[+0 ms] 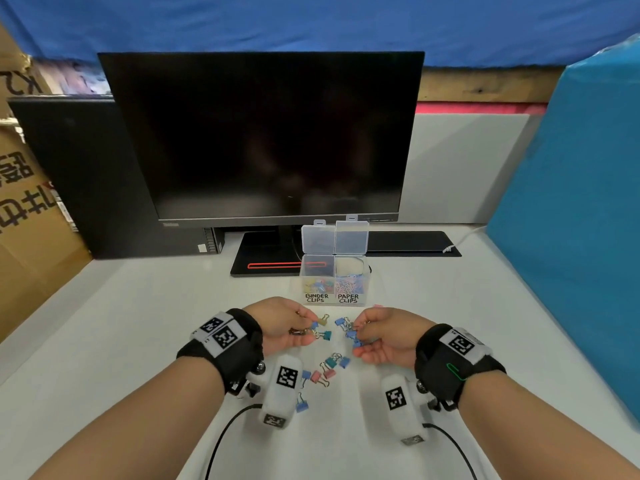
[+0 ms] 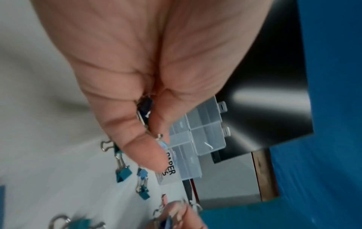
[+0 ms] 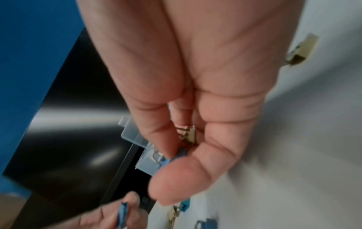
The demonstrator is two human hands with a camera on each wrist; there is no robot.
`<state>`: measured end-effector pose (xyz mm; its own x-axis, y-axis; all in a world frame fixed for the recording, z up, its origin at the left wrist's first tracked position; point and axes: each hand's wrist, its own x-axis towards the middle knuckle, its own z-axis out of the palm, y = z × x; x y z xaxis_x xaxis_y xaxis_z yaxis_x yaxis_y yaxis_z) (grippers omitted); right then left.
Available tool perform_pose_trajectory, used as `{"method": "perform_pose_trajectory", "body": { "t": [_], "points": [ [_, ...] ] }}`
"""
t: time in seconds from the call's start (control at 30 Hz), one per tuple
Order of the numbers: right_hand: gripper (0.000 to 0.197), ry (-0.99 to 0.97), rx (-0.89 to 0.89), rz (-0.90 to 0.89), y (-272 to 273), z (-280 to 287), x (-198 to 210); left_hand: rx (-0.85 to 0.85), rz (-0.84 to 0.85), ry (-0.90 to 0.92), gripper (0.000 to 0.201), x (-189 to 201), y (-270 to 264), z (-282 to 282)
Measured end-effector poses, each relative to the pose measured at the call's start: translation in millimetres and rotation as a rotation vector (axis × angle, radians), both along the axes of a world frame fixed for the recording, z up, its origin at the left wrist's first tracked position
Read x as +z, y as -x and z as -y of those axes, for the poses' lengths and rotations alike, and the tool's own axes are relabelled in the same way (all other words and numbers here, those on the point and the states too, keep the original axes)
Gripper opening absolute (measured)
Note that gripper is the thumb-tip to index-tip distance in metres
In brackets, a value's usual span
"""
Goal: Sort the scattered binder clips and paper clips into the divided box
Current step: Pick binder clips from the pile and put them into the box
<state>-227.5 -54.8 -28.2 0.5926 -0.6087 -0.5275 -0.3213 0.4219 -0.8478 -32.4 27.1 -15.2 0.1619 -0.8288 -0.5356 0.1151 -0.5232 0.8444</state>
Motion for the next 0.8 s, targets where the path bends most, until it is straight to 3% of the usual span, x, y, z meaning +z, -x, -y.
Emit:
{"method": "perform_pose_trajectory", "body": {
  "t": [0.27,0.5,0.8],
  "points": [
    [0.033,-0.120,-0.070,0.104,2,6,-7,0.076,-0.179,-0.038,0.016,-5,-12,1],
    [0.033,-0.192,-0.090,0.154,2,7,-9,0.154,-0.439,-0.091,0.016,-6,-15,1],
    [0.027,-0.293,-0.091,0.300,-3,18,23,0.111,-0.549,-0.069,0.035,3,-32,-1]
  ]
}}
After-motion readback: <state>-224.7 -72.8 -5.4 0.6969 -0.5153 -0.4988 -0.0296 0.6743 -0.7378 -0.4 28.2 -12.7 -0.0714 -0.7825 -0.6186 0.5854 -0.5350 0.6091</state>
